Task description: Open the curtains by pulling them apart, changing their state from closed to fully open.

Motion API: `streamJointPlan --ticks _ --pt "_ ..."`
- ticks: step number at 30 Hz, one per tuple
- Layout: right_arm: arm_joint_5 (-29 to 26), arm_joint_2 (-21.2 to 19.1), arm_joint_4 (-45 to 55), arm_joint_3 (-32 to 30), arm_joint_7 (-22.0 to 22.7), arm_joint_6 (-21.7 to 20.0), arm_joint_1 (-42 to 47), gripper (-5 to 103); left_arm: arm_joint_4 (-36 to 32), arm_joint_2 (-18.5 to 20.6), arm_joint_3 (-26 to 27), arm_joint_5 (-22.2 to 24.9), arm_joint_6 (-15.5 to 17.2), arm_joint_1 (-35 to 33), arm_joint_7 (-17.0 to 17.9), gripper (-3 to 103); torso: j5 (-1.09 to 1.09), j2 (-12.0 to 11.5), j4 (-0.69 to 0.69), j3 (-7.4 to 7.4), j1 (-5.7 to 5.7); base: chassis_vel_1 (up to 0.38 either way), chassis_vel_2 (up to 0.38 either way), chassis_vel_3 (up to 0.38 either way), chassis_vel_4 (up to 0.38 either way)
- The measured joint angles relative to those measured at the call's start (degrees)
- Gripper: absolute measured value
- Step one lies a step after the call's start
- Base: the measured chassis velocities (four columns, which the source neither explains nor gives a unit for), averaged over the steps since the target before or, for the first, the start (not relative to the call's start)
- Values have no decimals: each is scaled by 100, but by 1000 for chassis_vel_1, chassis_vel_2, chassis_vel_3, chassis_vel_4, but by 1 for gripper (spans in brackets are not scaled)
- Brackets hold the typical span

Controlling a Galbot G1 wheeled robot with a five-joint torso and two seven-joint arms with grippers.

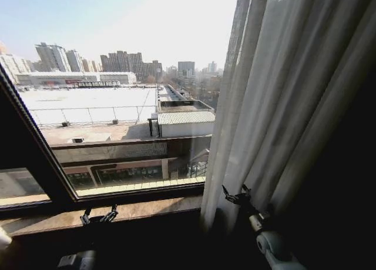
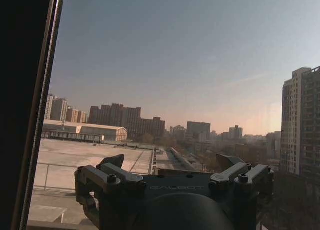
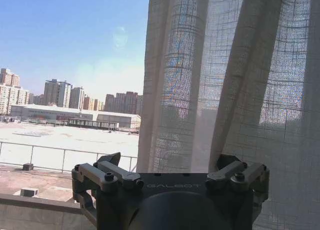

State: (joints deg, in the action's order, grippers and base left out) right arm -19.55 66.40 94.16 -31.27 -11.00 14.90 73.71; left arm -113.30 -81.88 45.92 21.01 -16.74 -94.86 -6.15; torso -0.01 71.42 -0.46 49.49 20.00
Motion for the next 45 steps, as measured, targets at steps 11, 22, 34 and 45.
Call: streamJointPlan --ticks 11,22,34,45 --pt "14 58 -69 12 -78 -12 -94 100 0 -2 -3 0 0 0 0 100 7 0 -1 0 -1 74 74 -58 -81" --pt "174 101 -236 146 282 -138 -384 100 0 -1 -5 0 0 0 -2 100 3 -2 -1 2 4 -114 -29 110 49" --pt "357 119 -705 237 501 -292 -830 88 0 0 -1 0 0 -1 0 100 1 0 0 0 -1 0 0 0 0" --pt "201 149 -700 262 399 -296 -832 49 0 0 -1 0 0 -1 -1 100 1 0 -1 0 -1 0 0 0 0"
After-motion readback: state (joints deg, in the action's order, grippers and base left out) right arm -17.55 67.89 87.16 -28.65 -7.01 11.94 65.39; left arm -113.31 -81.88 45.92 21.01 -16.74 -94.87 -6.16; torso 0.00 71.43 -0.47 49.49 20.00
